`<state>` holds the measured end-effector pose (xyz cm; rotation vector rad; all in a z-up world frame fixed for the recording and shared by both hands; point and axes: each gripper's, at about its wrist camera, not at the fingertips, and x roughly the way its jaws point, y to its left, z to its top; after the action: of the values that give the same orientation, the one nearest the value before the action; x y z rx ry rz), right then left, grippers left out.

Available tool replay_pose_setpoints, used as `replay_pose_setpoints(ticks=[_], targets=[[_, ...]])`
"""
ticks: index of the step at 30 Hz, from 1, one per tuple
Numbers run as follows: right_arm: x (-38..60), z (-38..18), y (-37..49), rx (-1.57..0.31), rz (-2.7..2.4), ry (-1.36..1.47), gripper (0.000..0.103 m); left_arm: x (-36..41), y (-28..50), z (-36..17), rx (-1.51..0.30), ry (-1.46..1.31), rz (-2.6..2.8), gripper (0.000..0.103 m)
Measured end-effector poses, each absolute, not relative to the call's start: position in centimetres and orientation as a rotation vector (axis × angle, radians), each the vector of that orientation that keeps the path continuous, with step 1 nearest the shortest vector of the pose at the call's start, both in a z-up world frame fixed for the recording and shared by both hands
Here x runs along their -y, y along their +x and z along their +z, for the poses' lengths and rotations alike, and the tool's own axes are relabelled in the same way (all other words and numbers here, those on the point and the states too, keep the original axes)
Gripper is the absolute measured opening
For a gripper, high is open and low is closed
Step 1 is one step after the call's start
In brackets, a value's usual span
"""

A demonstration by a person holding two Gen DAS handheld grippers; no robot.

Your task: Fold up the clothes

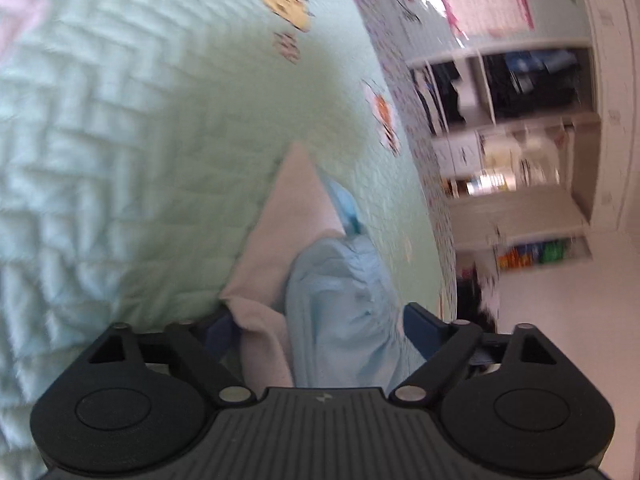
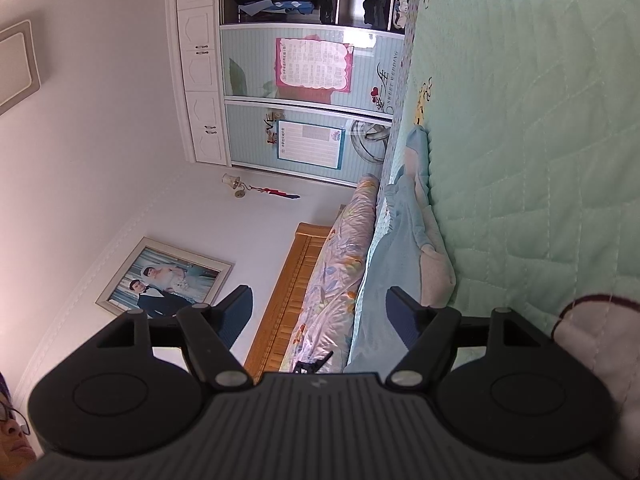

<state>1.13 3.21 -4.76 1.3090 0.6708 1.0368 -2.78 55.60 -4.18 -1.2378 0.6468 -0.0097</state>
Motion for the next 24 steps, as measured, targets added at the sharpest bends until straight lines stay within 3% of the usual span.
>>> replay_pose_setpoints(ticks=[1, 4, 6, 7, 8, 9, 16, 24], targets=[[-3.2, -4.8, 1.2, -0.671, 1.038, 1.311, 0.075, -55.6, -2.0, -4.0, -0.667, -1.207, -0.045, 0.101], [-3.3, -4.7, 1.3, -0.671, 1.04, 1.314, 0.075, -55.2, 0.1, -3.7, -0.721, -1.124, -0.095, 0.102], [-3.4, -4.7, 1.4, -0.672, 1.042, 1.315, 0.075, -55.1, 0.9, -3.5, -0.74, -1.083, -0.088, 0.092], [-3.4, -4.7, 1.5, -0.672, 1.043, 1.315, 0.075, -55.2, 1.1, -3.6, -0.762, -1.07, -0.058, 0.063], [-3.4, -4.7, 1.5, -0.673, 1.044, 1.315, 0.075, -55.2, 1.3, -3.9, -0.791, -1.063, -0.017, 0.015], [-3.4, -4.6, 1.6, -0.673, 1.045, 1.314, 0.075, -55.1, 1.3, -4.4, -0.809, -1.07, 0.012, 0.011], [-3.4, -4.9, 1.3, -0.67, 1.046, 1.318, 0.075, -52.4, 1.6, -1.2, -0.81, -0.895, 0.142, 0.01], [-3.3, -5.0, 1.5, -0.667, 1.052, 1.336, 0.075, -49.6, 2.6, 4.0, -0.82, -0.883, 0.291, 0.01]])
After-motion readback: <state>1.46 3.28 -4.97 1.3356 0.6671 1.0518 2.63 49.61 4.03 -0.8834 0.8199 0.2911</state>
